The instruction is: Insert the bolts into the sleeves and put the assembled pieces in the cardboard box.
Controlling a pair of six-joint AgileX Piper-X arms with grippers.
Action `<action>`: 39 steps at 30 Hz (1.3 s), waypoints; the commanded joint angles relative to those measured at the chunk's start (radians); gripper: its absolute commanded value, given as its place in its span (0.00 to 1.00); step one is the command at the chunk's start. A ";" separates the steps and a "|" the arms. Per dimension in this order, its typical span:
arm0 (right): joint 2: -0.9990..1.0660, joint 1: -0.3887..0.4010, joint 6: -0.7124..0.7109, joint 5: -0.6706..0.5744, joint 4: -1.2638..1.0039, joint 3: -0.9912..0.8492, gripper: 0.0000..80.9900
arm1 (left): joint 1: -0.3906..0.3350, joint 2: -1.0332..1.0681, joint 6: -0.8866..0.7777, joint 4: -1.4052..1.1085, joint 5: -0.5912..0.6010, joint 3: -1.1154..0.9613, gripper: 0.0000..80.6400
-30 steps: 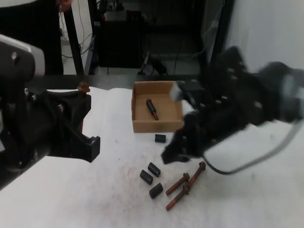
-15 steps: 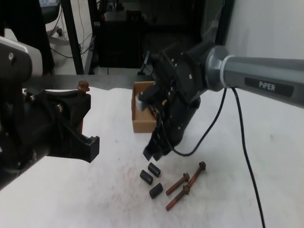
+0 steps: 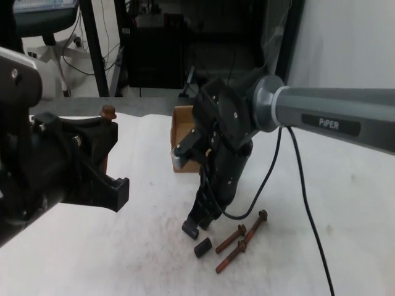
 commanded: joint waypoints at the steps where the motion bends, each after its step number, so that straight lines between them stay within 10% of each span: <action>1: 0.019 0.003 -0.008 0.003 -0.019 -0.009 0.28 | 0.002 -0.007 -0.001 -0.007 0.000 -0.004 0.00; 39: 0.069 0.001 -0.165 0.091 -0.119 -0.009 0.42 | 0.002 -0.007 -0.001 0.058 0.000 -0.004 0.00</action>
